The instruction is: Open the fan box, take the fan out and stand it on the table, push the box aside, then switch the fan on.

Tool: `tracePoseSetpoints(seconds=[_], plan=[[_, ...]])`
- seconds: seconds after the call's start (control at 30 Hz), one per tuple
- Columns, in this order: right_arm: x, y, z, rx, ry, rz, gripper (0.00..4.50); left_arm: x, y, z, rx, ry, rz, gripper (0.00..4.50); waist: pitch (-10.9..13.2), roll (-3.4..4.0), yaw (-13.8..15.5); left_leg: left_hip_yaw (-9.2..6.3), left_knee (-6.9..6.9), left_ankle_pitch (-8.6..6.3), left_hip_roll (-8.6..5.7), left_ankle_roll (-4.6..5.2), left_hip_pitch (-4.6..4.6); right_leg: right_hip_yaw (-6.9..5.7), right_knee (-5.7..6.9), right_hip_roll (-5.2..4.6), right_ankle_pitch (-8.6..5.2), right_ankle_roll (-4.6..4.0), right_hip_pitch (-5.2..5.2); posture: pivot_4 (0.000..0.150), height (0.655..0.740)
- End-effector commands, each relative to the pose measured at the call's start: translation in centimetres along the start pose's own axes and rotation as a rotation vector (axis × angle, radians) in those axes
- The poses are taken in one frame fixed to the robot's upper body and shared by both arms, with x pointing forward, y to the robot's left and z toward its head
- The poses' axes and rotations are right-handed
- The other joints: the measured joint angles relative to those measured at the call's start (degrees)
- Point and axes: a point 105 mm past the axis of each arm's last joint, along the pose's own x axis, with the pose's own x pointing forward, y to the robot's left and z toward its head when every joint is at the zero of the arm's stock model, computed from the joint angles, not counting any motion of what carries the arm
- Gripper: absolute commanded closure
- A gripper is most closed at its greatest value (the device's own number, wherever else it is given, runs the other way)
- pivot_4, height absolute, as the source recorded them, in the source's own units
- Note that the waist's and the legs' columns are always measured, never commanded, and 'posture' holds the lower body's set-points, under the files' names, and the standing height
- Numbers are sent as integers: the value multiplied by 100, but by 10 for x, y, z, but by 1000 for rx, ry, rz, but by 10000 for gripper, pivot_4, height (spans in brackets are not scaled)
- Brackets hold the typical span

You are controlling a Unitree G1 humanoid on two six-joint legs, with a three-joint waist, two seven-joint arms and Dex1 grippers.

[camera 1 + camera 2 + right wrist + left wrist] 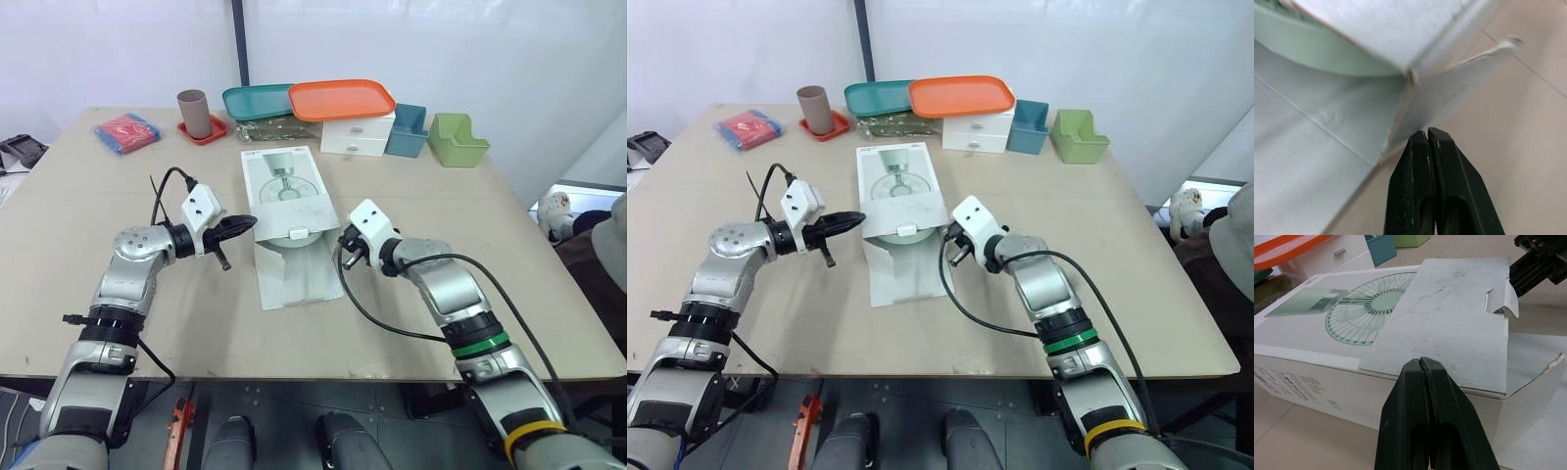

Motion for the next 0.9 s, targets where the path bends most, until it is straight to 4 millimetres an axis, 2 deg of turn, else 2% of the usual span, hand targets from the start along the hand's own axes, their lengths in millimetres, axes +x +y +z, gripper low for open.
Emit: tracePoseSetpoints(seconds=[0.03, 0.37, 0.9], plan=[[-3, 5, 20, -31, -68, 30, 44694, -2, -4, -8, -7, 35, -10, 44304, 0, 0, -2, 1, 0, 0, 0, 0, 0, 0, 0, -1, 0, 0, 0, 1500, 7400], [-4, 26, 27, -22, -97, 101, 44694, -5, 2, -10, 1, 43, 11, 44304, 0, 0, -11, 0, -4, 0, 1, 0, 2, 0, 0, 2, -1, -2, -2, 1500, 7400], [-6, 49, 41, -22, -141, 181, 44694, -9, 10, -11, 17, 53, 25, 44304, 0, 0, -58, 0, -5, 0, 3, 0, 5, 0, 2, 3, 1, -4, -2, 1500, 7400]])
